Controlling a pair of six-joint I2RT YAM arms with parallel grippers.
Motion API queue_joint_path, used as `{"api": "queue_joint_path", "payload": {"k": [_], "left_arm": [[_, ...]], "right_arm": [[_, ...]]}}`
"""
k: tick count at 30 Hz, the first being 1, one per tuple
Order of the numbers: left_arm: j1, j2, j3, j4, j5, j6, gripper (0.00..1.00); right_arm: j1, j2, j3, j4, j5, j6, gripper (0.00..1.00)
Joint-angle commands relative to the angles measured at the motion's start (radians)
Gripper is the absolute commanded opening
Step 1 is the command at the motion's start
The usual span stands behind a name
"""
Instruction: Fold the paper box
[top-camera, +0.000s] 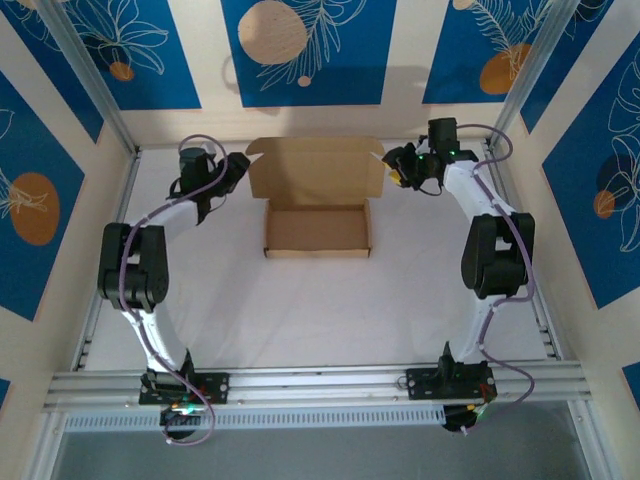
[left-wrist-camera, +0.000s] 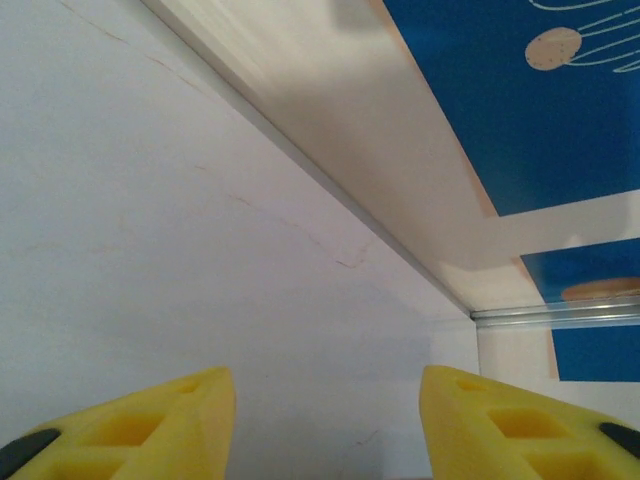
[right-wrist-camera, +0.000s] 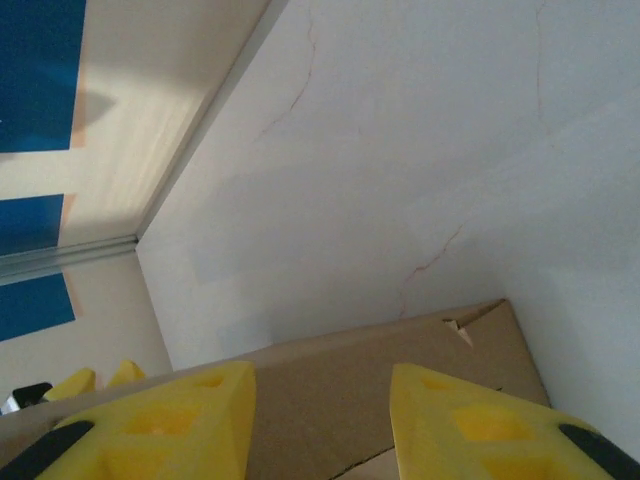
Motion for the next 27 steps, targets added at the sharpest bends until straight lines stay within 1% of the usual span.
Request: {"api": "queue_joint_path", "payload": {"k": [1, 6, 9, 12, 16, 20, 27], "left_arm": [[-0.041, -0.066, -0.065, 0.008, -0.041, -0.035, 0.50], [-0.082, -0.127, -0.172, 0.070, -0.121, -0.102, 0.48], [-0.114, -0.153, -0.206, 0.081, -0.157, -0.111, 0.48], [-0.143, -0.168, -0.242, 0.124, -0.192, -0.149, 0.48], [-0.168, -0.174, -0.282, 0.173, -0.233, -0.193, 0.45], [-0.180, -0.167, -0.288, 0.187, -0.235, -0.196, 0.46], [-0.149, -0.200, -0.343, 0.190, -0.236, -0.173, 0.46]], "right_arm": [[0.024, -0.093, -0.100, 0.059, 0.036, 0.137, 0.42], [0.073, -0.168, -0.252, 0.188, 0.086, 0.288, 0.40], [0.098, -0.198, -0.308, 0.241, 0.108, 0.332, 0.37], [0.126, -0.223, -0.359, 0.291, 0.129, 0.379, 0.36], [0.160, -0.239, -0.420, 0.367, 0.134, 0.446, 0.31], [0.171, -0.240, -0.431, 0.365, 0.141, 0.438, 0.31], [0.122, -0.299, -0.470, 0.329, 0.146, 0.365, 0.29]]}}
